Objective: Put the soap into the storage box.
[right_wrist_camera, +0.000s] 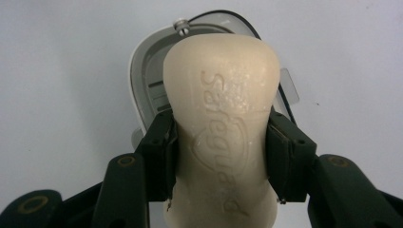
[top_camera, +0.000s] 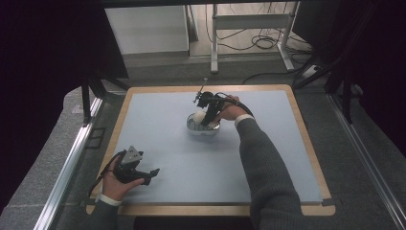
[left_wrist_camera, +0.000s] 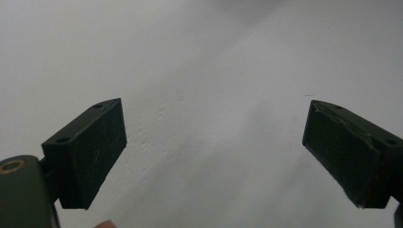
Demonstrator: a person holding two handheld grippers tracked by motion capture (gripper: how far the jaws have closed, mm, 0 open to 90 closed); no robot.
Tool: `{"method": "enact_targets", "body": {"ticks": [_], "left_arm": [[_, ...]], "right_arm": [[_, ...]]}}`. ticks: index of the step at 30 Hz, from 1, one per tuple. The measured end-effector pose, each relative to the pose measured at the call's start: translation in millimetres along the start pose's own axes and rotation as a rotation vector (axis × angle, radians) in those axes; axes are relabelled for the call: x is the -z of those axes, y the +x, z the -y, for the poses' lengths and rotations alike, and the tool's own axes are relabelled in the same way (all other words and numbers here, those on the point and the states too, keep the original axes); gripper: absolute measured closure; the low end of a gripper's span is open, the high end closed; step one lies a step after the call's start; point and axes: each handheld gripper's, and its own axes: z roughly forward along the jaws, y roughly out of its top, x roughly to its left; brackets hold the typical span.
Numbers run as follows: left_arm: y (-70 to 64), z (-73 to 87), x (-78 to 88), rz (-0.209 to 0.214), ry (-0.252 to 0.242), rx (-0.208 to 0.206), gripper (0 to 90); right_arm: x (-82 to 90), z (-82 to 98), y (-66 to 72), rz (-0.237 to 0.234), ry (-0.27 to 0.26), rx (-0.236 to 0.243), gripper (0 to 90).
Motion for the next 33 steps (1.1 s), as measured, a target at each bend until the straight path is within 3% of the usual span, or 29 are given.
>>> {"method": "enact_targets", "body": {"ticks": [5,17,25,29,33], "left_arm": [[0.1,0.1,0.3,0.001,-0.001,0.0,7.8],[-0.9,0.0,-0.9,0.002,0.002,0.0,7.8],[-0.7,0.0,-0.9,0.002,0.001,0.0,7.8],[-0.7,-0.1,-1.0,0.002,0.002,0.0,7.8],[-0.9,-0.2,-0.8,0.003,0.002,-0.001,7.8]], "right_arm": [[-3.7,-3.2,1.8,-0.004,0.005,0.035,49.7],[-10.9,-4.4,1.5,0.003,0.022,0.041,49.5],[-17.7,-3.6,0.3,0.0,0.061,0.076,49.1],[-17.9,-3.0,0.4,0.0,0.063,0.069,47.6],[-10.9,-2.7,0.7,-0.004,0.029,0.042,47.7]]}}
